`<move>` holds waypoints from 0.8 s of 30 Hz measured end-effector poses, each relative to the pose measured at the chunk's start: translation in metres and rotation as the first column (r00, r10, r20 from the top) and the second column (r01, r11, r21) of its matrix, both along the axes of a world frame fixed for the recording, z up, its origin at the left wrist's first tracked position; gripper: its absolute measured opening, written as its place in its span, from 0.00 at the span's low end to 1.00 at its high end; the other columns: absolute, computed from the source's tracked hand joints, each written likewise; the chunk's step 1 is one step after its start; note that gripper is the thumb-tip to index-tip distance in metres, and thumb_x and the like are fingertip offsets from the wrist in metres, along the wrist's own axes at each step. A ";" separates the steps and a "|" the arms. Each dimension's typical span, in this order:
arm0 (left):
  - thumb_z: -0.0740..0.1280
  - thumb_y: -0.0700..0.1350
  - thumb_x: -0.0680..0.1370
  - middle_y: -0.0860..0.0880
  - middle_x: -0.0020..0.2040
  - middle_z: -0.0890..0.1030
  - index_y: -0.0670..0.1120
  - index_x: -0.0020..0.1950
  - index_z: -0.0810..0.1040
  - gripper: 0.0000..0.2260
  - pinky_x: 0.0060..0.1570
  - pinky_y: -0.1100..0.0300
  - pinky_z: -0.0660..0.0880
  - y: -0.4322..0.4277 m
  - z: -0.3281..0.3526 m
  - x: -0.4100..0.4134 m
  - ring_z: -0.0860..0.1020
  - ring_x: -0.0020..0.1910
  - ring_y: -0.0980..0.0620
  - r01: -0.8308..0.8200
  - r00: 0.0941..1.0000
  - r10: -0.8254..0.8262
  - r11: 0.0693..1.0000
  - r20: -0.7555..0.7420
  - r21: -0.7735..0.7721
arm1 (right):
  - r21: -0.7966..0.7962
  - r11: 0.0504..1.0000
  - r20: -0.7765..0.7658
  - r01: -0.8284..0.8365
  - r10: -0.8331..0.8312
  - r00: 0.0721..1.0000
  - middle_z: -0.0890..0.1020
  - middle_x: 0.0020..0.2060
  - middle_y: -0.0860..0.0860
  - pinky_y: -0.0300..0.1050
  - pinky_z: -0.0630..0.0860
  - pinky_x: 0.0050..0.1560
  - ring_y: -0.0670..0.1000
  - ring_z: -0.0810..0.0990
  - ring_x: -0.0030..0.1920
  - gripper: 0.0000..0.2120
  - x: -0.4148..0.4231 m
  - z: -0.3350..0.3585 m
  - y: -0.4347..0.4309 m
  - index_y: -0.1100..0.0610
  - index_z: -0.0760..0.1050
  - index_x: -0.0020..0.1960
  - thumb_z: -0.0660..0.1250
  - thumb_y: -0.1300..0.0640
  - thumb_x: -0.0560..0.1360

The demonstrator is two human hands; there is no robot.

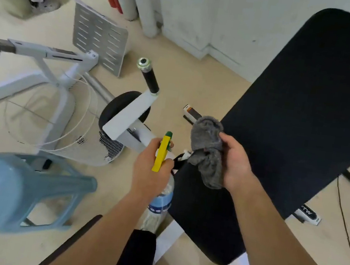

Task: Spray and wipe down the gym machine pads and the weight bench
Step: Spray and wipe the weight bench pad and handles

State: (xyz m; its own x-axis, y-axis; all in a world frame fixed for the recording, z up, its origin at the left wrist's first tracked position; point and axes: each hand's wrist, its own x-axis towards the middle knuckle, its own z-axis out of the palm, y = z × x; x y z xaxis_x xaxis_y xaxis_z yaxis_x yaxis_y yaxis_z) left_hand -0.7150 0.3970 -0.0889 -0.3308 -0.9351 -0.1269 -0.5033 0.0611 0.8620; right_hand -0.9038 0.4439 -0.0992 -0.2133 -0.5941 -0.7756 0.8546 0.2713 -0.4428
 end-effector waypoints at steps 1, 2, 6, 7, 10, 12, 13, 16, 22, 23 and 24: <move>0.64 0.42 0.69 0.53 0.38 0.80 0.55 0.52 0.78 0.15 0.37 0.46 0.78 -0.008 -0.003 0.005 0.76 0.33 0.48 -0.023 1.000 0.023 1.000 -0.004 -0.005 | -0.008 1.000 0.008 0.016 -0.016 1.000 0.83 0.57 0.59 0.51 0.79 0.48 0.62 0.83 0.51 0.21 0.009 -0.005 -0.011 0.60 0.79 0.64 0.63 0.48 0.79; 0.65 0.41 0.69 0.53 0.39 0.81 0.54 0.52 0.78 0.14 0.40 0.43 0.79 -0.019 -0.008 0.011 0.78 0.35 0.47 -0.051 0.999 0.051 0.999 -0.009 -0.008 | -0.020 1.000 0.012 0.021 -0.021 1.000 0.82 0.56 0.60 0.50 0.79 0.45 0.64 0.81 0.50 0.21 0.019 -0.009 -0.023 0.59 0.78 0.66 0.62 0.48 0.79; 0.66 0.40 0.69 0.54 0.43 0.82 0.52 0.49 0.79 0.12 0.44 0.38 0.79 -0.067 -0.020 0.015 0.80 0.41 0.47 -0.143 0.989 0.143 0.990 -0.043 0.014 | -0.106 0.991 -0.034 0.076 -0.080 0.996 0.80 0.61 0.62 0.50 0.78 0.39 0.66 0.78 0.54 0.17 0.042 -0.022 -0.062 0.54 0.77 0.66 0.61 0.54 0.80; 0.65 0.40 0.69 0.55 0.44 0.82 0.51 0.49 0.79 0.11 0.45 0.38 0.79 -0.079 -0.021 0.013 0.80 0.41 0.48 -0.157 0.986 0.158 0.987 -0.046 0.022 | -0.106 0.990 -0.057 0.089 -0.096 0.994 0.81 0.61 0.62 0.51 0.79 0.39 0.64 0.80 0.54 0.15 0.045 -0.025 -0.070 0.53 0.78 0.65 0.61 0.56 0.80; 0.65 0.42 0.69 0.55 0.43 0.82 0.51 0.49 0.79 0.10 0.45 0.39 0.80 -0.111 -0.028 0.006 0.79 0.41 0.51 -0.165 0.985 0.166 0.986 -0.054 0.022 | -0.107 0.987 -0.083 0.118 -0.127 0.988 0.83 0.55 0.60 0.50 0.78 0.40 0.59 0.81 0.47 0.14 0.054 -0.034 -0.092 0.53 0.80 0.63 0.59 0.58 0.81; 0.65 0.43 0.69 0.53 0.43 0.82 0.51 0.49 0.79 0.10 0.44 0.39 0.80 -0.129 -0.034 0.003 0.79 0.41 0.50 -0.150 0.987 0.150 0.989 -0.050 0.008 | -0.105 0.986 -0.063 0.128 -0.135 0.989 0.82 0.54 0.59 0.49 0.78 0.39 0.57 0.81 0.45 0.15 0.058 -0.040 -0.106 0.52 0.79 0.64 0.59 0.57 0.81; 0.65 0.43 0.69 0.53 0.43 0.82 0.51 0.49 0.79 0.10 0.43 0.39 0.80 -0.137 -0.038 0.002 0.80 0.41 0.49 -0.143 0.989 0.143 0.990 -0.048 -0.003 | -0.098 0.985 -0.057 0.140 -0.146 0.988 0.82 0.54 0.59 0.49 0.78 0.39 0.57 0.81 0.45 0.15 0.059 -0.043 -0.113 0.52 0.79 0.65 0.59 0.56 0.81; 0.64 0.44 0.69 0.51 0.42 0.83 0.51 0.48 0.78 0.09 0.41 0.39 0.79 -0.153 -0.047 0.003 0.80 0.40 0.47 -0.136 0.989 0.134 0.990 -0.065 -0.025 | -0.101 0.977 -0.054 0.189 -0.195 0.979 0.80 0.59 0.61 0.51 0.77 0.42 0.59 0.79 0.49 0.18 0.063 -0.053 -0.130 0.52 0.77 0.66 0.63 0.54 0.77; 0.63 0.50 0.70 0.50 0.37 0.81 0.49 0.43 0.74 0.06 0.35 0.40 0.78 -0.176 -0.065 0.013 0.79 0.36 0.43 -0.085 0.996 0.083 0.995 -0.039 -0.058 | -0.149 0.957 -0.018 0.251 -0.256 0.967 0.79 0.55 0.60 0.50 0.76 0.37 0.58 0.79 0.42 0.18 0.068 -0.054 -0.161 0.53 0.76 0.67 0.62 0.55 0.79; 0.63 0.50 0.69 0.49 0.36 0.80 0.47 0.43 0.74 0.08 0.34 0.40 0.77 -0.179 -0.068 0.015 0.79 0.35 0.42 -0.075 0.997 0.073 0.995 -0.025 -0.064 | -0.159 0.954 -0.022 0.253 -0.260 0.965 0.79 0.56 0.62 0.49 0.76 0.36 0.58 0.79 0.41 0.18 0.069 -0.051 -0.166 0.53 0.75 0.68 0.61 0.56 0.79; 0.63 0.50 0.69 0.48 0.35 0.79 0.46 0.43 0.73 0.09 0.34 0.40 0.76 -0.181 -0.071 0.017 0.78 0.34 0.41 -0.066 0.998 0.066 0.995 -0.014 -0.070 | -0.174 0.950 -0.029 0.258 -0.267 0.963 0.79 0.58 0.64 0.49 0.76 0.36 0.58 0.78 0.42 0.18 0.070 -0.048 -0.171 0.54 0.75 0.68 0.61 0.56 0.79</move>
State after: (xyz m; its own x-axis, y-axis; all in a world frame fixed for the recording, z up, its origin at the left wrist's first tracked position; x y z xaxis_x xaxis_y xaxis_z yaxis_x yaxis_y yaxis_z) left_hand -0.6979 0.2157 -0.1602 -0.2692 -0.9614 -0.0568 -0.4980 0.0884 0.8626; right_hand -0.8337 0.2727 -0.1473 -0.4160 -0.6317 -0.6542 0.8607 -0.0413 -0.5075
